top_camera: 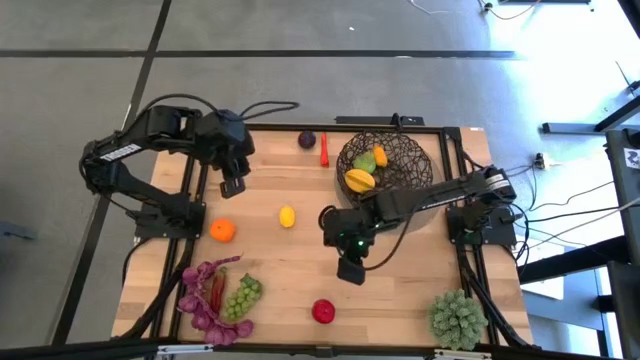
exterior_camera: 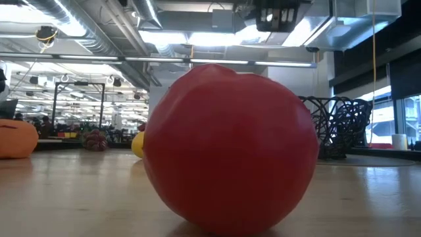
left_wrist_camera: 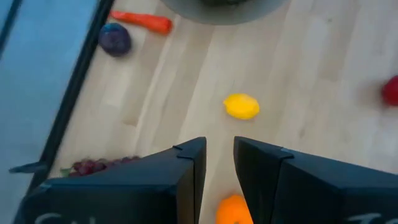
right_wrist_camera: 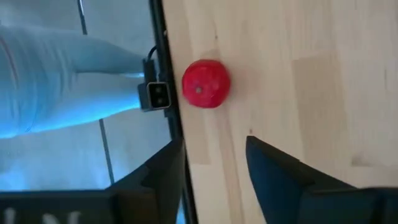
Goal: Build produce basket
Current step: Put the tomato into the black wire basket
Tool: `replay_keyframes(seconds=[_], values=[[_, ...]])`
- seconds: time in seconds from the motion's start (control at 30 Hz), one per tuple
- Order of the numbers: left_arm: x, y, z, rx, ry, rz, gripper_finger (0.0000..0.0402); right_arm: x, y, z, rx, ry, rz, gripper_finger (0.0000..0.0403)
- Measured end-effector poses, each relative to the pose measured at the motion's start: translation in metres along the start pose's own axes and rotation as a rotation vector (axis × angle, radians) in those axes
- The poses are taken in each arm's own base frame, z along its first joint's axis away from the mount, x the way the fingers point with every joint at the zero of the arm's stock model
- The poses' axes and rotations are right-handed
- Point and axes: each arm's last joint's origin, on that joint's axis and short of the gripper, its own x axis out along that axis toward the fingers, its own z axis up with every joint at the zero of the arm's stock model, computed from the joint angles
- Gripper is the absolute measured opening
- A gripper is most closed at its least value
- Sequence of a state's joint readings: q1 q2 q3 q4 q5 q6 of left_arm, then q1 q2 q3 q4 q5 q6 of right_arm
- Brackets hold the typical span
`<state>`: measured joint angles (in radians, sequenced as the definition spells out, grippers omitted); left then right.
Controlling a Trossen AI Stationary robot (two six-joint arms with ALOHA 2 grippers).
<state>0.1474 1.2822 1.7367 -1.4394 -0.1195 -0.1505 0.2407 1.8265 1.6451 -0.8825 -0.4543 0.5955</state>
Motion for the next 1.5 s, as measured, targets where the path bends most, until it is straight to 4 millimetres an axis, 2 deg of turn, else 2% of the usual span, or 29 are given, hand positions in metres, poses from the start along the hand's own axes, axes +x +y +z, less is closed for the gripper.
replay_keyframes(seconds=[0.13, 0.23, 0.57, 0.7, 0.83, 1.17, 1.33, 1.5], values=[[0.001, -0.002, -0.004, 0.009, 0.061, -0.073, 0.0071, 0.011, -0.004, 0.004, -0.029, -0.002, -0.02, 0.021], [0.0, -0.001, -0.008, 0.011, 0.095, -0.074, 0.0071, 0.017, -0.007, 0.005, -0.034, 0.017, -0.027, 0.0222], [0.0, -0.002, -0.008, -0.033, 0.098, -0.082, 0.0071, 0.017, -0.011, 0.0, -0.187, 0.067, -0.077, 0.0225], [-0.002, -0.014, -0.01, 0.05, 0.102, -0.184, 0.0071, 0.017, -0.015, 0.0, -0.16, 0.033, -0.184, 0.0225], [-0.004, -0.025, -0.01, 0.087, 0.076, -0.21, 0.0071, 0.018, -0.014, -0.001, -0.152, -0.027, -0.303, 0.0225], [-0.007, -0.052, -0.013, 0.161, 0.027, -0.247, 0.0071, 0.028, 0.01, -0.011, -0.17, -0.133, -0.383, 0.0225], [-0.007, -0.064, -0.017, 0.204, -0.024, -0.279, 0.0071, 0.034, 0.032, -0.023, -0.361, -0.155, -0.407, 0.0225], [0.0, -0.072, -0.024, 0.224, -0.002, -0.292, 0.0071, 0.044, 0.055, -0.036, -0.623, -0.164, -0.367, 0.0225]])
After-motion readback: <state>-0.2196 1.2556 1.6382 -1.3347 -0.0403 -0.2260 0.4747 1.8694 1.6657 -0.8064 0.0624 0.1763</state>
